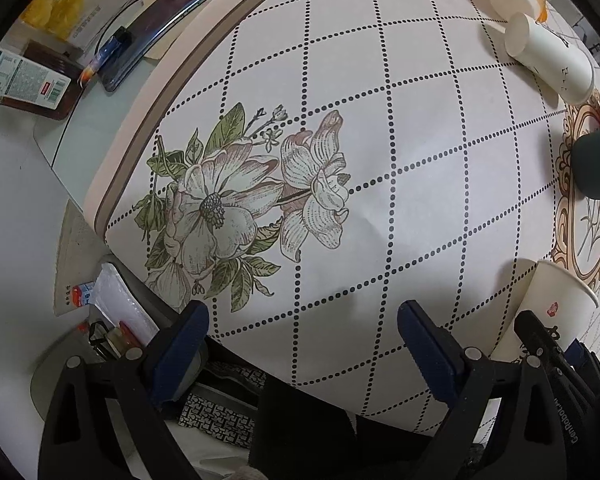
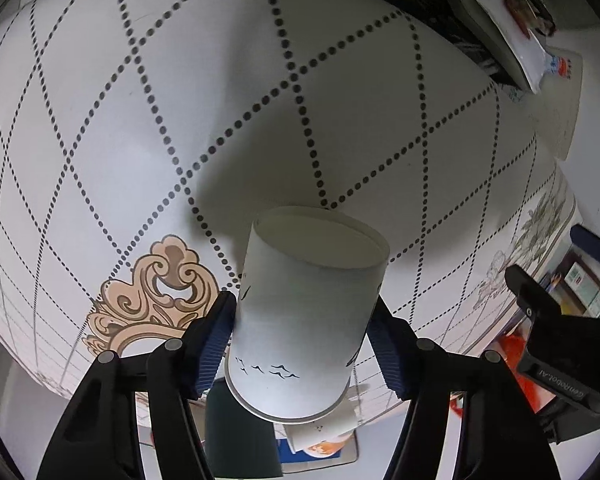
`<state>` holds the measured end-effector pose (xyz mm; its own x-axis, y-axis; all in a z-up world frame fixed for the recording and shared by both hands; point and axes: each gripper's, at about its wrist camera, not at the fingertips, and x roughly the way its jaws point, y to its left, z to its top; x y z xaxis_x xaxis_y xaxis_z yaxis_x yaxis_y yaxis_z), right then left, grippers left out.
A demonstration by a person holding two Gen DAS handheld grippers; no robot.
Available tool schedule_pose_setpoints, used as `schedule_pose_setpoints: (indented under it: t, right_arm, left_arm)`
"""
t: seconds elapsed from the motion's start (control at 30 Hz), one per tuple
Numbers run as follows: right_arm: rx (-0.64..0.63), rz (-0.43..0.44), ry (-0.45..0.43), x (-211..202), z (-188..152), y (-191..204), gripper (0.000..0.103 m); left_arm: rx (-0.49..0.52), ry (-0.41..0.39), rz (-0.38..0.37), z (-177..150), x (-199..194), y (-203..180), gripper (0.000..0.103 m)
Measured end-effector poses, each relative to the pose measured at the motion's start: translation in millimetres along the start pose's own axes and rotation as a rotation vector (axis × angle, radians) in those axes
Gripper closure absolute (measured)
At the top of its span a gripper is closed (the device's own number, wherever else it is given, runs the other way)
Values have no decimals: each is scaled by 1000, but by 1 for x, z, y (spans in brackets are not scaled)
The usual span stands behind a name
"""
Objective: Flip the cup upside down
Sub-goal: 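Grasp the inverted white cup with the right tool while the left tool releases it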
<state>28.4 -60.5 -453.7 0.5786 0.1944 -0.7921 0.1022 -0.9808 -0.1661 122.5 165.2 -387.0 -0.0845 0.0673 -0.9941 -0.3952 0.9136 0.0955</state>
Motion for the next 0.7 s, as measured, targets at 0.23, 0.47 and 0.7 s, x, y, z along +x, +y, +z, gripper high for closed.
schedule_pose_setpoints:
  t: [0.23,0.47,0.7]
  right_arm:
    - [97,23,9,4,0,-20,37]
    - [290,119,25,8,-7,-50,37]
    - [636,308,39,13,-28,-84,37]
  left_arm:
    - [11,-11,9,7,-8,-5,6]
    - [19,-18,14,9,-15,-7,6]
    - [40,-32,24,12,-23,-12,6]
